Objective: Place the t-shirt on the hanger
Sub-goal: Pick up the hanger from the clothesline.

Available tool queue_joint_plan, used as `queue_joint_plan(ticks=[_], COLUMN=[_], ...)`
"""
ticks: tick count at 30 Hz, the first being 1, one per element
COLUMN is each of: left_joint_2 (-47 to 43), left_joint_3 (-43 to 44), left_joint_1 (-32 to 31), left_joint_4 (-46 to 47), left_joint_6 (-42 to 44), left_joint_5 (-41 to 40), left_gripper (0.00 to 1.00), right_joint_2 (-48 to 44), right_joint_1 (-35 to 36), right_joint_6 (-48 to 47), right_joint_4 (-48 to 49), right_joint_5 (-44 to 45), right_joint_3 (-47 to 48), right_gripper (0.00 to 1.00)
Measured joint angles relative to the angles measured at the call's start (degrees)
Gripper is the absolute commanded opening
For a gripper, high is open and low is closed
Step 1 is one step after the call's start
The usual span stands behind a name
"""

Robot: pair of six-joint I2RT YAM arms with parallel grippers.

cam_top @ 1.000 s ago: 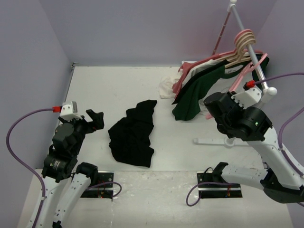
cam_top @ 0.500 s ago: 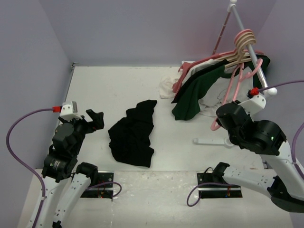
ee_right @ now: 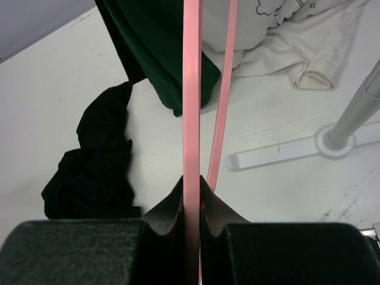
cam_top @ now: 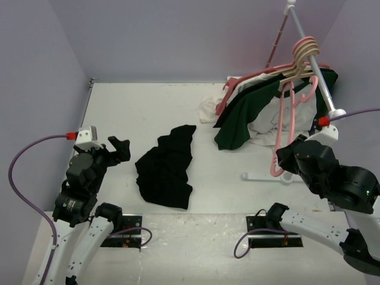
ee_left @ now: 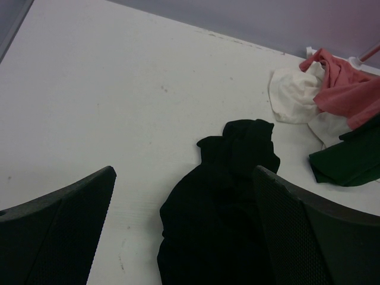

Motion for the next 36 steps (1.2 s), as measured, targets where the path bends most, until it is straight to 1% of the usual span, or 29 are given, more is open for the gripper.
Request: queue_joint_plan(ticks=[12, 28, 32, 36], left_joint_2=[0.35, 0.51, 0.52, 0.53], left_joint_3=[0.0, 0.0, 0.0, 0.0], left_joint_1=[0.0, 0.01, 0.0, 0.0], left_joint_4=[-0.01, 0.0, -0.01, 0.0], left_joint_6=[0.0, -0.02, -0.02, -0.01], left_joint_5=[-0.04, -0.15, -0.17, -0.17], left_gripper=[1.0, 1.0, 1.0, 1.0], right_joint_2=[-5.07, -11.03, -13.32, -16.04], right_joint_1=[0.0, 0.01, -0.01, 0.02], right_joint_6=[-5.94, -12.33, -14.07, -16.68], right_joint_4=[-0.17, -0.97, -1.07, -0.98], right_joint_5=[-7.92, -13.86, -17.79, -24.41], right_joint_3=[-0.35, -0.88, -1.56, -3.53], right_gripper=[0.0, 0.0, 0.0, 0.0])
